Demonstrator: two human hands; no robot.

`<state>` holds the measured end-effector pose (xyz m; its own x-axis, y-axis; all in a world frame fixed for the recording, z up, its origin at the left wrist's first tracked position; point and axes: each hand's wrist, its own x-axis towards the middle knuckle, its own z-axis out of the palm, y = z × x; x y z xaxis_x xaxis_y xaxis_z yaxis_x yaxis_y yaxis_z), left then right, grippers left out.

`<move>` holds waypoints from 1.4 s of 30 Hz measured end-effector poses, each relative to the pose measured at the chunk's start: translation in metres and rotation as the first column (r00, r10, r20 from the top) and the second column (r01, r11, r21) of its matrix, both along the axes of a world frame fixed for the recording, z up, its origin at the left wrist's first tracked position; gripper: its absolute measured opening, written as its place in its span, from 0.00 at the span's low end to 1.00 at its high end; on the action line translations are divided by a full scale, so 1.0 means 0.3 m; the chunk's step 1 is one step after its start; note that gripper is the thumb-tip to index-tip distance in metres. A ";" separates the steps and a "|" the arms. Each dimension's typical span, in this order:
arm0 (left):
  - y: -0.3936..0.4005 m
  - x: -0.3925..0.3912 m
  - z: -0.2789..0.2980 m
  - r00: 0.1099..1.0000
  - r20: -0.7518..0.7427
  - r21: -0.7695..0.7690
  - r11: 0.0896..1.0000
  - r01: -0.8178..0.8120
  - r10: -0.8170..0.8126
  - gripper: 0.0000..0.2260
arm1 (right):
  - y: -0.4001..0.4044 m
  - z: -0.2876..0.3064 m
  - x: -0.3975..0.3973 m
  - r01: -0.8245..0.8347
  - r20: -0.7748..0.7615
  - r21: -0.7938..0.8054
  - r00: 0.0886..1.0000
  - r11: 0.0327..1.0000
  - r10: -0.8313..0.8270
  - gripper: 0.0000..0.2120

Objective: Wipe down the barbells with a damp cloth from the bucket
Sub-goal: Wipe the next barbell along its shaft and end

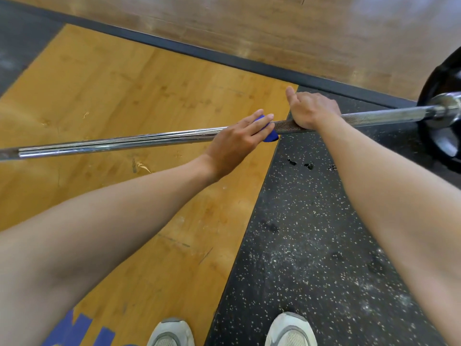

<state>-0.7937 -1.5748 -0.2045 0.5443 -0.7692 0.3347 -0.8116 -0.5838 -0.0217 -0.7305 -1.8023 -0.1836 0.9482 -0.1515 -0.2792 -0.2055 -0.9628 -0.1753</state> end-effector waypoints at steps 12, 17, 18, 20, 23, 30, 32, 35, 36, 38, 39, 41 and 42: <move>0.124 -0.109 -0.032 0.991 -0.102 -0.119 0.988 -0.094 0.082 0.24 | 0.008 0.004 -0.133 -0.053 -0.042 -0.082 0.998 0.995 0.049 0.32; 0.010 -0.191 -0.028 0.994 -0.098 -0.129 0.990 -0.056 0.043 0.21 | 0.015 -0.004 -0.247 -0.018 0.016 -0.094 1.000 0.995 0.019 0.31; -0.021 -0.212 -0.020 0.992 -0.119 -0.127 0.991 -0.048 0.032 0.20 | 0.016 -0.006 -0.271 -0.024 0.021 -0.094 0.999 0.995 0.026 0.31; -0.047 -0.260 -0.015 0.985 -0.166 -0.127 0.990 -0.064 0.042 0.20 | 0.013 -0.009 -0.314 -0.019 0.039 -0.099 0.999 0.995 0.023 0.31; 0.026 -0.325 -0.012 0.988 -0.148 -0.116 0.992 -0.051 0.034 0.21 | 0.009 -0.010 -0.389 -0.029 0.054 -0.127 0.998 0.991 0.036 0.30; 0.026 -0.472 -0.013 0.964 -0.228 -0.171 0.969 -0.179 0.138 0.23 | 0.038 -0.034 -0.577 0.003 0.104 -0.176 0.994 0.984 0.015 0.37; -0.033 -0.510 -0.008 0.968 -0.235 -0.174 0.976 -0.132 0.089 0.23 | 0.052 -0.033 -0.634 0.022 0.127 -0.179 0.992 0.984 0.001 0.41; 0.006 -0.557 0.009 0.982 -0.188 -0.147 0.988 -0.047 0.019 0.25 | 0.064 -0.022 -0.721 0.028 0.136 -0.211 0.991 0.977 0.001 0.38; 0.050 -0.569 0.012 0.984 -0.179 -0.125 0.992 -0.019 -0.004 0.25 | 0.071 -0.019 -0.753 0.038 0.147 -0.217 0.989 0.975 -0.006 0.36; 0.162 -0.589 0.006 0.986 -0.167 -0.090 0.996 -0.022 0.007 0.25 | 0.086 -0.020 -0.811 0.063 0.184 -0.249 0.983 0.966 -0.017 0.34; 0.218 -0.602 0.002 0.986 -0.162 -0.089 0.995 -0.052 0.037 0.25 | 0.094 -0.019 -0.840 0.076 0.200 -0.258 0.979 0.963 -0.024 0.32; 0.283 -0.640 -0.006 0.984 -0.149 -0.105 0.988 -0.110 0.094 0.23 | 0.108 -0.023 -0.893 0.112 0.238 -0.234 0.970 0.966 -0.055 0.28; 0.279 -0.663 -0.003 0.986 -0.138 -0.115 0.987 -0.113 0.097 0.22 | 0.118 -0.027 -0.919 0.126 0.250 -0.214 0.966 0.969 -0.070 0.26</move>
